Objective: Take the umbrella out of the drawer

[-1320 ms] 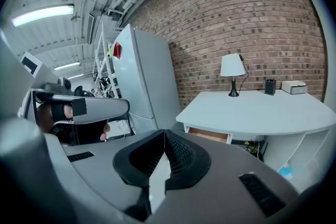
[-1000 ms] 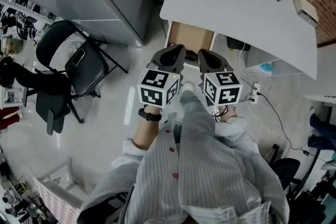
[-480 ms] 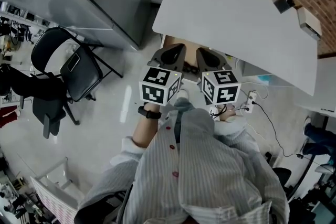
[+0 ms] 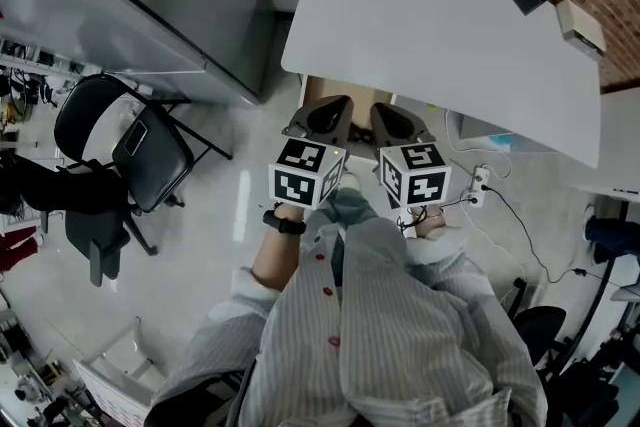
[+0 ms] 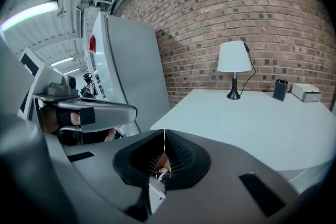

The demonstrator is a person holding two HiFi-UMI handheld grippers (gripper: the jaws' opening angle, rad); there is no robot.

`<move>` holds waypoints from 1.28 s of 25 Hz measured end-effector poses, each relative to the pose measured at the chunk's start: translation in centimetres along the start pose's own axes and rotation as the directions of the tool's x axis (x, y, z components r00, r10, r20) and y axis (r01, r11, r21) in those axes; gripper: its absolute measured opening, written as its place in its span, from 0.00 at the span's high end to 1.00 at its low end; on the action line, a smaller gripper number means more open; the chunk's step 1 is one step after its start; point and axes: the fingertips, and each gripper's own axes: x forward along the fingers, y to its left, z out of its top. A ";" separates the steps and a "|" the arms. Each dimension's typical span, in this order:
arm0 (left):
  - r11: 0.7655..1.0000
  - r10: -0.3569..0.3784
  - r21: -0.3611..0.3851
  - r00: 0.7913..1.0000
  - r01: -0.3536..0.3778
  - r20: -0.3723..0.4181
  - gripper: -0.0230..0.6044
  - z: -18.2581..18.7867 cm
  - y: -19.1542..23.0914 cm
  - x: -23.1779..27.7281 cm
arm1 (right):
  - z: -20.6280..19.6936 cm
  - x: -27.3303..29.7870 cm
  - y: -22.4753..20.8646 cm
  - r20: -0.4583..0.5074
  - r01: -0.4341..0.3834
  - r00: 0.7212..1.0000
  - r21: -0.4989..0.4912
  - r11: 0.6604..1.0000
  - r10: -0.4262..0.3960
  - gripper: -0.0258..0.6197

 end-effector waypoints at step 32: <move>0.971 -0.154 0.109 0.902 0.214 -0.403 0.95 -26.4 1.8 9.1 | -20.6 7.6 -5.0 -0.158 0.172 0.977 0.205 0.964 -0.141 0.91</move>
